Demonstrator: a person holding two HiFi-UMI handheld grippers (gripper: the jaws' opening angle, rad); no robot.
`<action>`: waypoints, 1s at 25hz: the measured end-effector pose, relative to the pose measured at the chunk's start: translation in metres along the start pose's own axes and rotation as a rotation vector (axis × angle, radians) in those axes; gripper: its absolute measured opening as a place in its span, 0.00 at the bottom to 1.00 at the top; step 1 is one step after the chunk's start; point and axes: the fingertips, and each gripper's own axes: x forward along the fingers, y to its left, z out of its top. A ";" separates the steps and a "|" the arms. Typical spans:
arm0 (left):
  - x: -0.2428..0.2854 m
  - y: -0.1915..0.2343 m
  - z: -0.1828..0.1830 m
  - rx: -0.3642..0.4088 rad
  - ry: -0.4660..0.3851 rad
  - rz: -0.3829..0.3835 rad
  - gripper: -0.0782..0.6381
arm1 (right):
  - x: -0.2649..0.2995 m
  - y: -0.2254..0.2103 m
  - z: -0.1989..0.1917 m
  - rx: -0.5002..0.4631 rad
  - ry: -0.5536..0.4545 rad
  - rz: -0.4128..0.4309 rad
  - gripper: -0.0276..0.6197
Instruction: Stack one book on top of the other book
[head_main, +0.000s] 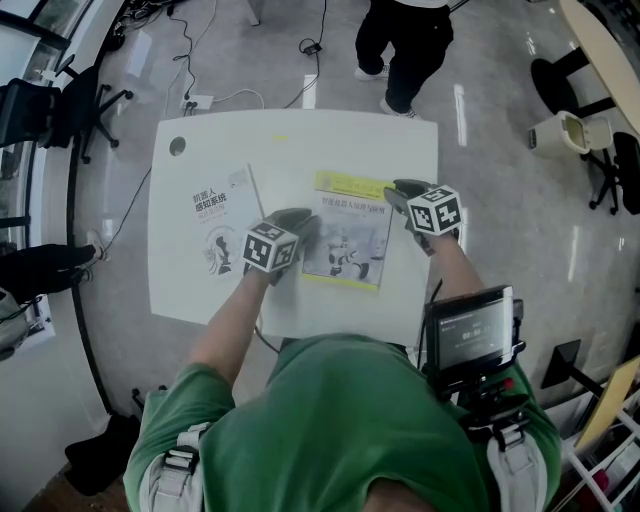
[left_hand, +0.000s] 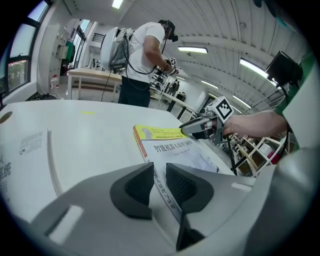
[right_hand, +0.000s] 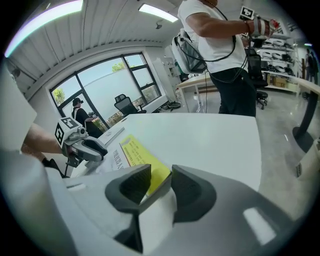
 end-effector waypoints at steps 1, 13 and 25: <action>0.000 0.000 0.000 -0.003 0.000 0.000 0.22 | 0.000 0.000 0.000 0.006 0.009 0.009 0.23; 0.004 0.009 -0.004 -0.017 -0.003 -0.005 0.24 | -0.016 0.016 0.019 -0.131 -0.114 0.045 0.09; 0.004 0.021 0.013 -0.020 -0.042 0.027 0.24 | -0.015 0.010 0.016 -0.110 -0.101 0.035 0.09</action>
